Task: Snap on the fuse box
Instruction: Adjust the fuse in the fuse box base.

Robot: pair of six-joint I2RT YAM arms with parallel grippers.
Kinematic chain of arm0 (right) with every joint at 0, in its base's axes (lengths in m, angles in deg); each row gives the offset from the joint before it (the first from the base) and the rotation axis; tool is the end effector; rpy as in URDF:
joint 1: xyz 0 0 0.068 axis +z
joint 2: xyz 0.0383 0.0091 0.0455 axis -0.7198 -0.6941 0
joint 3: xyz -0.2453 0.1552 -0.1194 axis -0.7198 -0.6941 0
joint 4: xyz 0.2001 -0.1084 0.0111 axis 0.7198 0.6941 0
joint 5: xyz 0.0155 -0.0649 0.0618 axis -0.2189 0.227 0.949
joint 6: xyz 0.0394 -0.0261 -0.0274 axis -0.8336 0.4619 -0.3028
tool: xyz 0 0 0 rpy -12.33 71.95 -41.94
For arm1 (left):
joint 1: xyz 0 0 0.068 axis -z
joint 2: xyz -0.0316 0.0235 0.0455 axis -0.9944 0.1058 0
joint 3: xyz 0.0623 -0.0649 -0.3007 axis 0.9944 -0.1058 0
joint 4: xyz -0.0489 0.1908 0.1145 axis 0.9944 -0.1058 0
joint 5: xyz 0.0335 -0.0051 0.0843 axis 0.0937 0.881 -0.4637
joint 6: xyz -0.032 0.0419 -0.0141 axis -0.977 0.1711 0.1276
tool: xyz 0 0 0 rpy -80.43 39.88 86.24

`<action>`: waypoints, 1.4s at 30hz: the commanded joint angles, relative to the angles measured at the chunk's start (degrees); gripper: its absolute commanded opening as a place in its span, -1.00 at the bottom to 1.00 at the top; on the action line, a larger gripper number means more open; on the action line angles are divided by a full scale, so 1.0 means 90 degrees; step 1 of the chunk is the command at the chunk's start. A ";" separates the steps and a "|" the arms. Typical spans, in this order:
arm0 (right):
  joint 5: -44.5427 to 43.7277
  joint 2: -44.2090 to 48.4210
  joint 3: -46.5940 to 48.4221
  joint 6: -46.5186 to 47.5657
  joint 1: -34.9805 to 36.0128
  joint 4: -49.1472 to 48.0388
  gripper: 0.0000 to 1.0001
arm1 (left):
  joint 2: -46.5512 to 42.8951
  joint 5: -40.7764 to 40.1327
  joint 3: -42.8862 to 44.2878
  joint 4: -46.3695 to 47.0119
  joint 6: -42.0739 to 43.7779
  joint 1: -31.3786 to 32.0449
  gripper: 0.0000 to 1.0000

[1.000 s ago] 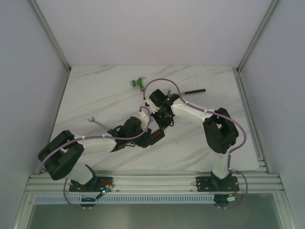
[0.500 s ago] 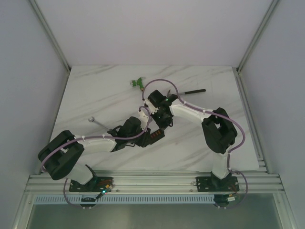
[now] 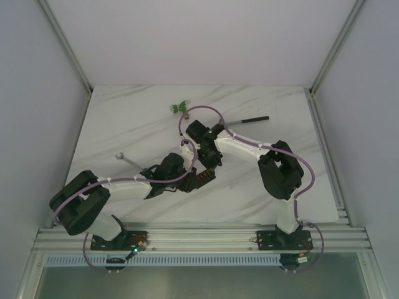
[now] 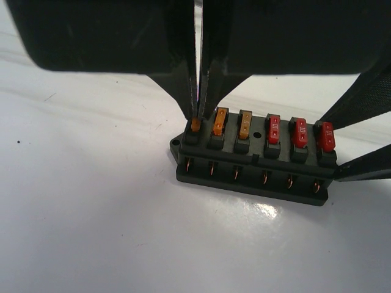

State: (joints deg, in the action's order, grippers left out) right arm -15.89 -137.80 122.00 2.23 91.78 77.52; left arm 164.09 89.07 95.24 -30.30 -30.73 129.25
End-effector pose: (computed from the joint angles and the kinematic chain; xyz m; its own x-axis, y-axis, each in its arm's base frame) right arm 0.2715 0.2789 0.2361 -0.6625 -0.7025 -0.2598 -0.7278 0.6858 0.0016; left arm 0.1760 -0.1846 0.2217 -0.6440 0.2078 -0.7363 0.6055 0.7267 -0.3245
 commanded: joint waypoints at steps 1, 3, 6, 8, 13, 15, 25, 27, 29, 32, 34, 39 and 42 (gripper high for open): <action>0.0334 -0.1702 -0.1073 -0.0018 0.0194 0.0238 -1.00 | 0.0194 -0.0024 -0.0193 0.0188 -0.0107 -0.0025 -0.16; 0.0356 -0.1201 -0.0737 -0.0089 0.0183 0.0332 -1.00 | 0.0128 -0.0055 -0.0222 0.0191 -0.0095 -0.0021 -0.14; 0.0203 -0.0661 -0.0224 -0.0250 0.0156 0.0557 -0.93 | 0.0025 -0.0096 -0.0253 0.0185 -0.0085 -0.0015 -0.10; 0.0020 -0.0371 0.0000 -0.0350 0.0122 0.0673 -0.80 | -0.0029 -0.0114 -0.0262 0.0190 -0.0078 -0.0016 -0.06; -0.0067 0.0308 0.0340 -0.0715 -0.0005 0.0642 -0.67 | -0.0150 -0.0143 -0.0296 0.0199 -0.0054 -0.0015 0.09; 0.0198 0.0509 0.0363 -0.0831 -0.0067 0.0439 -0.65 | -0.0178 -0.0155 -0.0312 0.0215 -0.0043 -0.0017 0.16; 0.1141 0.0583 -0.0062 -0.1357 -0.0416 -0.0294 -0.63 | -0.0296 -0.0144 -0.0469 0.0431 -0.0018 -0.0016 0.33; 0.1199 0.0536 -0.0170 -0.1405 -0.0440 -0.0388 -0.65 | -0.0266 -0.0089 -0.0468 0.0510 -0.0019 -0.0016 0.30; 0.1235 0.0488 -0.0231 -0.1435 -0.0452 -0.0433 -0.67 | -0.0246 -0.0061 -0.0471 0.0555 -0.0026 -0.0016 0.26; 0.1257 0.0402 -0.0281 -0.1439 -0.0453 -0.0475 -0.69 | -0.0234 -0.0054 -0.0481 0.0564 -0.0024 -0.0016 0.21; 0.1255 0.0353 -0.0317 -0.1447 -0.0453 -0.0508 -0.73 | -0.0208 -0.0032 -0.0468 0.0582 -0.0018 -0.0016 0.18; 0.1184 0.0228 -0.0332 -0.1468 -0.0462 -0.0530 -0.82 | -0.0111 0.0029 -0.0439 0.0610 -0.0014 -0.0017 0.12; 0.1130 0.0162 -0.0347 -0.1477 -0.0460 -0.0522 -0.90 | -0.0081 0.0035 -0.0432 0.0632 -0.0011 -0.0015 0.10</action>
State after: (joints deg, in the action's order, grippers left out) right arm -5.55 -134.00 119.84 -10.31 87.62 73.32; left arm 162.42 88.40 91.50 -25.73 -31.21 129.27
